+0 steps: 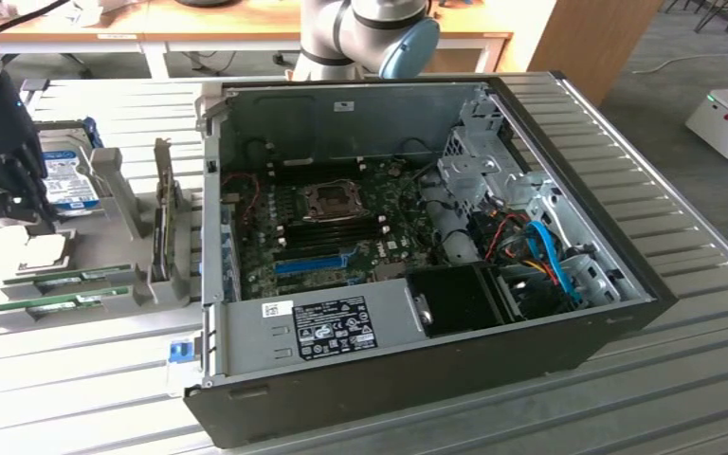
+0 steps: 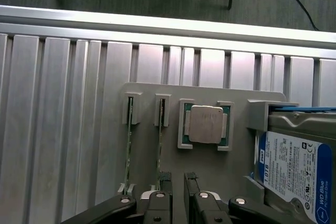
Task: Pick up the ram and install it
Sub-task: 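Pick up the ram and move it above insertion slot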
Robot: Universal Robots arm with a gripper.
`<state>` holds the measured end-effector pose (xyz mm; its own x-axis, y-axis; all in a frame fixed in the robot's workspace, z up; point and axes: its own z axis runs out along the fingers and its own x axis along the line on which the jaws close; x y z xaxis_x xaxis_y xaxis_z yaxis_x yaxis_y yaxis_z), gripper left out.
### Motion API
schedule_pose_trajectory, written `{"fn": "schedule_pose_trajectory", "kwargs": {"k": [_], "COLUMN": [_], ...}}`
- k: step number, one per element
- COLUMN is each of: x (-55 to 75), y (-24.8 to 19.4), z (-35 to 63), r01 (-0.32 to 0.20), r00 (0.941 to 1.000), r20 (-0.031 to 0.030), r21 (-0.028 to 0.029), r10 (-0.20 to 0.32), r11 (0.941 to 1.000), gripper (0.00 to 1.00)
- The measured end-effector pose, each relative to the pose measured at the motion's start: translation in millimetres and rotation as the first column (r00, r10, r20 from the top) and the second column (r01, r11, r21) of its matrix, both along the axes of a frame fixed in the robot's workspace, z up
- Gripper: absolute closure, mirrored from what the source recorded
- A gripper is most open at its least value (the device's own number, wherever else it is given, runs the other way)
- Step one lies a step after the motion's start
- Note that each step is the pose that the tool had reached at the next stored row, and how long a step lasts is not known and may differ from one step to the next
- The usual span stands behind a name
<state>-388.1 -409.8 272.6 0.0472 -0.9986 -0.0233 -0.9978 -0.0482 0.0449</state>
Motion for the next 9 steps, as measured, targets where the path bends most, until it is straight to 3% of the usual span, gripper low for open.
{"fn": "schedule_pose_trajectory", "kwargs": {"k": [9], "x": [0.0], "y": [0.0], "z": [-16.1], "r01": [0.0], "r00": [1.0], "r20": [0.0001], "r21": [0.0], "r10": [0.0], "r11": [1.0], "gripper": [0.76]}}
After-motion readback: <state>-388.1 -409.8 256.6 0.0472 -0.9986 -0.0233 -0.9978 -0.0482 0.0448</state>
